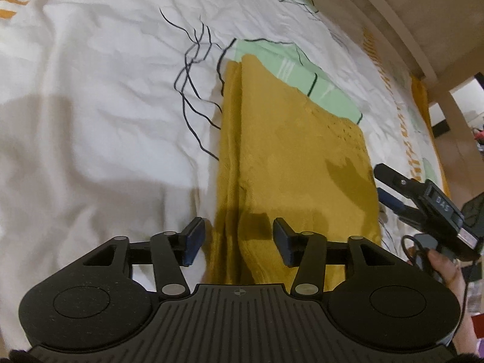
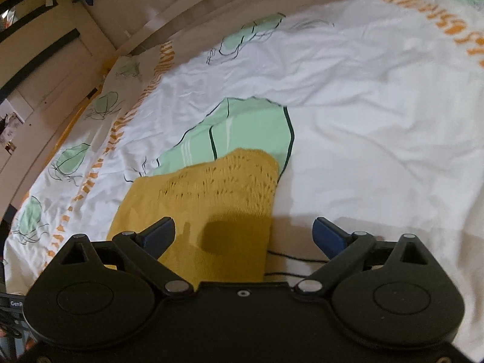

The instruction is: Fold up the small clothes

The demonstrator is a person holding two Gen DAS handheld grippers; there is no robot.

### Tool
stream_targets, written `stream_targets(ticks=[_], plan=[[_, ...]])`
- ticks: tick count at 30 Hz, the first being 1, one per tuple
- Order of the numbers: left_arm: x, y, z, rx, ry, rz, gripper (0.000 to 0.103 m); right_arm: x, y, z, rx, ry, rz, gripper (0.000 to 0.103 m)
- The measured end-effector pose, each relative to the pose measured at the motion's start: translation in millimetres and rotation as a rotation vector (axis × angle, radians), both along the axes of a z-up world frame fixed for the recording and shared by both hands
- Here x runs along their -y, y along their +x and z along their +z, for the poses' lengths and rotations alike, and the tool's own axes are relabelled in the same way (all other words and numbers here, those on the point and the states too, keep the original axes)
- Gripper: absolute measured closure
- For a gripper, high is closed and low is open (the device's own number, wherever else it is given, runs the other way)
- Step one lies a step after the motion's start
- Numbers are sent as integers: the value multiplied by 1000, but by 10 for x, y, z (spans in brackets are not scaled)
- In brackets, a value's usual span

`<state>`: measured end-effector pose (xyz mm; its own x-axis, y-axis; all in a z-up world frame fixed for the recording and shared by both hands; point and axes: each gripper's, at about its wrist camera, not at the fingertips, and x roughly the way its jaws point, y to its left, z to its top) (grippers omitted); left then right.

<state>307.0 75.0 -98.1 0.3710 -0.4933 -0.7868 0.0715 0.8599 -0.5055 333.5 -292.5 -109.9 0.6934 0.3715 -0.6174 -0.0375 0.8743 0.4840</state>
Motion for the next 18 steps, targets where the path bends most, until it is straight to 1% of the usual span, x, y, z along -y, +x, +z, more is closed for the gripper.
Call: stream_targets(ticks=[1,3,8,10,11,13,15,18], plan=[[23,14,-19,-7,-6,-11,46,10,2,-19,-7,13,3,5],[75,37,-53,-13,-15,-33,35,30,30,-70,-18,46,11,4],[149,97,-105,-31,-32,-45,32,99,102,-165,-9,136,15,0],[161,142,-134,-42,-66,-36,31,127,137,-192,-5,164,18,0],[158,161,-157,-50,-85,-28,27,140,157,-203,-2,177,21,0],[159,196,-184,-62,-119,-9,26,162,200,-223,8,205,33,0],[194,221,-182,-64,-125,-9,26,178,239,-240,18,233,49,0],[287,244,-166,-54,-113,-30,25,187,297,-270,28,284,73,0]])
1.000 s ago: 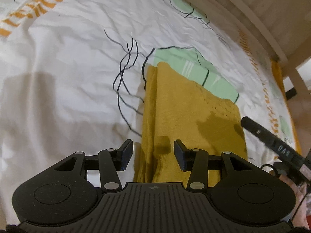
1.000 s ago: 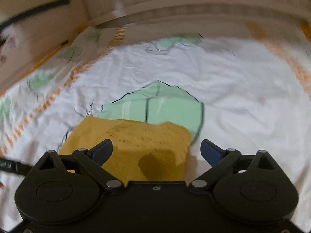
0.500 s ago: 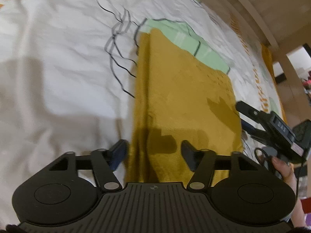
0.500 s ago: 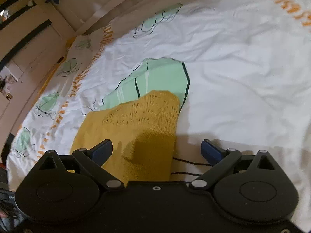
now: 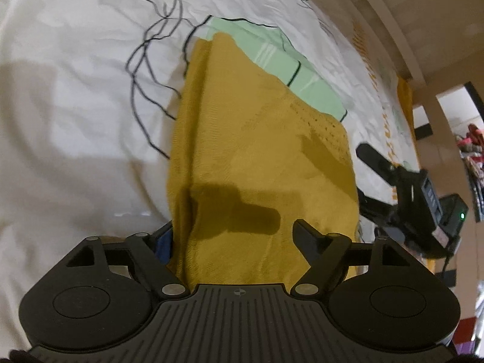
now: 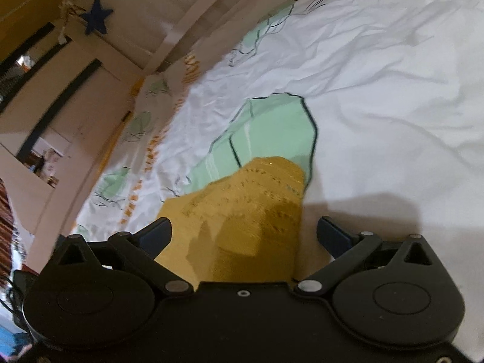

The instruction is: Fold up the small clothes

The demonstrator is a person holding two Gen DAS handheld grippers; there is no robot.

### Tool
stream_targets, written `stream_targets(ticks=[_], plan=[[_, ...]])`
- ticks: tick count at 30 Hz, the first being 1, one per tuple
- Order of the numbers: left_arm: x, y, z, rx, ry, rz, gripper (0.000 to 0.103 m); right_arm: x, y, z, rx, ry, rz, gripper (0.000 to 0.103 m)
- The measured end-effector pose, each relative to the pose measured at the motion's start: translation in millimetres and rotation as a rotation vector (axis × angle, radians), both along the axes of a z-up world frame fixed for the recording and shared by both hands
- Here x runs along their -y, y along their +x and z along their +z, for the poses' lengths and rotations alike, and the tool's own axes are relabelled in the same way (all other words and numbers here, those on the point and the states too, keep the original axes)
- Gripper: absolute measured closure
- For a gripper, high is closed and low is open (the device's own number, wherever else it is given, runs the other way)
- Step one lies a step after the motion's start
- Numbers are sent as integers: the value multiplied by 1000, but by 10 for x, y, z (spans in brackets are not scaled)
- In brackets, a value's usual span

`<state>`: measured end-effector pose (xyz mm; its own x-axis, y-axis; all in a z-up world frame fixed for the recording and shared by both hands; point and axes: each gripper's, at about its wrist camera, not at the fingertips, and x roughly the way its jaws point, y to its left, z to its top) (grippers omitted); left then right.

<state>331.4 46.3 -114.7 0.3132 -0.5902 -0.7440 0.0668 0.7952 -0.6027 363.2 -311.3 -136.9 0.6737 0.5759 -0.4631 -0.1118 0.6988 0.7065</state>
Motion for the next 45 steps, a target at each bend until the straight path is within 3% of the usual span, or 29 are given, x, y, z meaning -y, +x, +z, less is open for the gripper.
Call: stream_targets(ticks=[4,8,11,13,14,15,16,17,18,24,31,37,42,45], plan=[[119,-40,27,31,9,-54,23,-87,98,-40,-3,42,74,0],[175,-98,41,53,14,-87,23,-193,111,-26,8,-6,126,0],[117,-109,13,12,-59,-60,25,-127,87,-36,8,32,132,1],[67,-130,-22,-27,-94,-15,33,-89,65,-32,-4,38,122,8],[53,-138,-33,-32,-94,-5,42,-82,57,-29,-13,25,113,21],[60,-137,-36,-33,-83,-9,53,-75,41,-26,-27,-3,102,43],[61,-131,-33,-30,-76,-15,62,-75,45,-33,-48,-30,90,52],[59,-130,-37,-33,-86,-18,79,-53,32,-41,-65,-31,79,54],[53,-137,-50,-44,-103,-18,83,-30,7,-39,-69,-15,67,56],[137,-314,52,-3,-149,-54,85,-10,-246,191,-48,-15,38,59],[413,-791,137,-29,-238,-152,86,176,-835,436,-87,-67,25,60],[611,-1354,184,-20,-227,-227,86,394,-1496,455,-156,-74,4,60],[613,-1737,194,-10,-201,-222,86,449,-1907,445,-181,-58,3,59],[587,-1887,188,19,-134,-187,86,444,-2022,441,-162,-127,-23,55]])
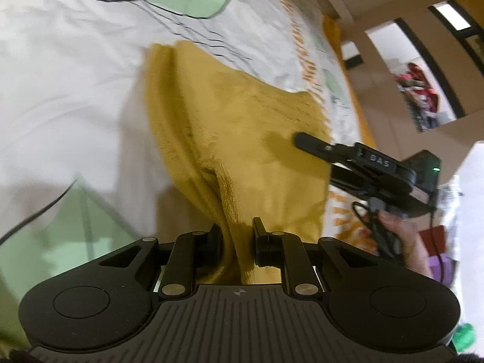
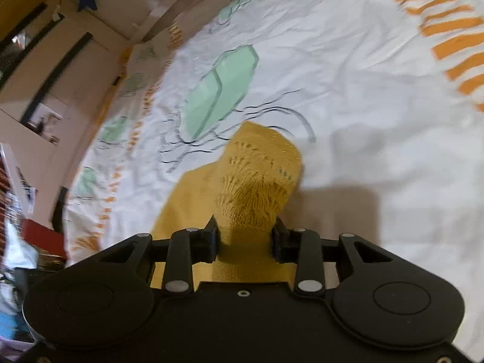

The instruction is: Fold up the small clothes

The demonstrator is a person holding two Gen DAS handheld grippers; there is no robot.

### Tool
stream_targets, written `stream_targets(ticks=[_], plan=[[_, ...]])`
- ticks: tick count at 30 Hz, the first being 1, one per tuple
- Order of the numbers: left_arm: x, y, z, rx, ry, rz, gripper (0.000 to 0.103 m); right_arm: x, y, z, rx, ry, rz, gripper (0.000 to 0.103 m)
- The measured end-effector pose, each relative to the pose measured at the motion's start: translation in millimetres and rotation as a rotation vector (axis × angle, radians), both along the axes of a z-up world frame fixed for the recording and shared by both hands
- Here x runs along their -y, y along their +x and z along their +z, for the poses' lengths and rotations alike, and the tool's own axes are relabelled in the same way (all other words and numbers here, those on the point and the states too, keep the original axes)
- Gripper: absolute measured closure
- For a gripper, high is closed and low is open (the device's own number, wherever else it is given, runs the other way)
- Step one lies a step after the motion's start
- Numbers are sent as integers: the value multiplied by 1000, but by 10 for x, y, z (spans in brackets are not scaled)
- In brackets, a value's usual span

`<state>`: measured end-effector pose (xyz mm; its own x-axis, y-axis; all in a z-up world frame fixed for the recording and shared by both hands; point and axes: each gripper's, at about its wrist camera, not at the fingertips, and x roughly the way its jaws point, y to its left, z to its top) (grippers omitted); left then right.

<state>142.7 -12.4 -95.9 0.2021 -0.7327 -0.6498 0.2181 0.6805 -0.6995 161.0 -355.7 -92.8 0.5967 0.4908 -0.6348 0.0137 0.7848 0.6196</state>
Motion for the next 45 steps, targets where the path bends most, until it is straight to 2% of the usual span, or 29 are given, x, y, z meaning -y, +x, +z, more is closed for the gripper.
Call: stream_targets(ticks=[3,5,7,10,13,16,18,19,20,24,28,31,37,45], plan=[[-17,-80,-3,73,151,55,85,19,-64,14,36,-152,-79,52],[10,-90,-3,118,250,76,82,47,-99,13,60,-195,-114,48],[19,-151,-11,155,301,92,81,68,-153,18,73,-218,-145,46],[52,-221,18,195,334,118,80,32,-269,76,126,-288,-152,44],[41,-379,93,257,407,148,74,-5,-458,142,184,-296,-167,31],[163,-544,218,352,506,167,72,-109,-661,243,245,-341,-169,20],[209,-651,286,411,574,182,69,-192,-794,310,279,-365,-172,8],[232,-702,334,442,592,194,68,-238,-860,336,295,-377,-176,5],[245,-736,373,460,598,208,67,-282,-925,362,309,-390,-179,0],[232,-839,518,484,606,264,65,-409,-1132,389,306,-441,-188,0],[222,-921,578,477,631,290,65,-458,-1341,349,277,-438,-196,0],[257,-995,598,478,649,284,65,-495,-1487,329,253,-423,-200,0],[339,-1177,602,483,631,259,65,-559,-1739,339,221,-406,-216,0],[456,-1339,586,508,719,245,65,-799,-1906,353,206,-538,-159,0]])
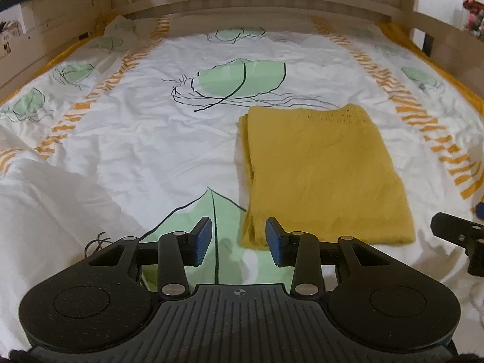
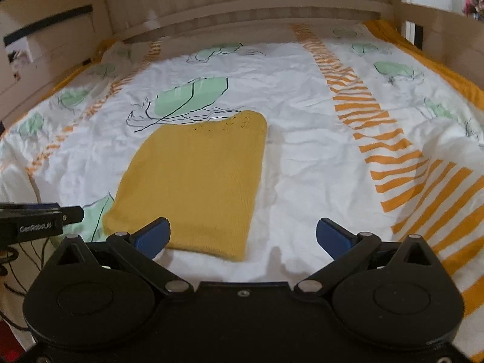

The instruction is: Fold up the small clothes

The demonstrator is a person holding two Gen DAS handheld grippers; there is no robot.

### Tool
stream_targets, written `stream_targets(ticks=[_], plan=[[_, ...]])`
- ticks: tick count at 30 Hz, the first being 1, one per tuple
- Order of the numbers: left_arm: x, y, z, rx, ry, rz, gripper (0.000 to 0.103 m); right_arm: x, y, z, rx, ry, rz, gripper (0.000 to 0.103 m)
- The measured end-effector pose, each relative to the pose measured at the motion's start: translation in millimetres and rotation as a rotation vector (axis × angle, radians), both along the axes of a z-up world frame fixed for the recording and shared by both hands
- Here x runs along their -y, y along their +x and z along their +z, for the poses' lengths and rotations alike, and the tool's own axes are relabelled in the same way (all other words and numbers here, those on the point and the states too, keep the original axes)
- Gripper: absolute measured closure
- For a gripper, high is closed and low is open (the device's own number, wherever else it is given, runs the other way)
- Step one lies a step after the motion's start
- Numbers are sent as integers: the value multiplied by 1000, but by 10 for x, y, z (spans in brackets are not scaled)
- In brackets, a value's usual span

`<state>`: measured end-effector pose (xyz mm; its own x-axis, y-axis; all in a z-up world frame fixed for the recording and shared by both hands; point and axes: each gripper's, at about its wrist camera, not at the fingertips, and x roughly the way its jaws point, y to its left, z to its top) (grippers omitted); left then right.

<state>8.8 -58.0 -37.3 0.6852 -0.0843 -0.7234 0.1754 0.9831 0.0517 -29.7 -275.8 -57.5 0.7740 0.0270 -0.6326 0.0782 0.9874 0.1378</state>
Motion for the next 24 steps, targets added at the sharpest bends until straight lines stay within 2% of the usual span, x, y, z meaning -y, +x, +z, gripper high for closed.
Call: stream_targets(ticks=[4,9,24], plan=[[-25,-35,-29,-22,-18,-5,65,-56,-70,49,30,-15,4,1],[-11,-117,-66,-26,-3,-14,65,-81,-122,79,57,-21,-1,1],[-11,-155,-90,-51,-35,-23,65,-61,-114,29,53,-30,-19,0]])
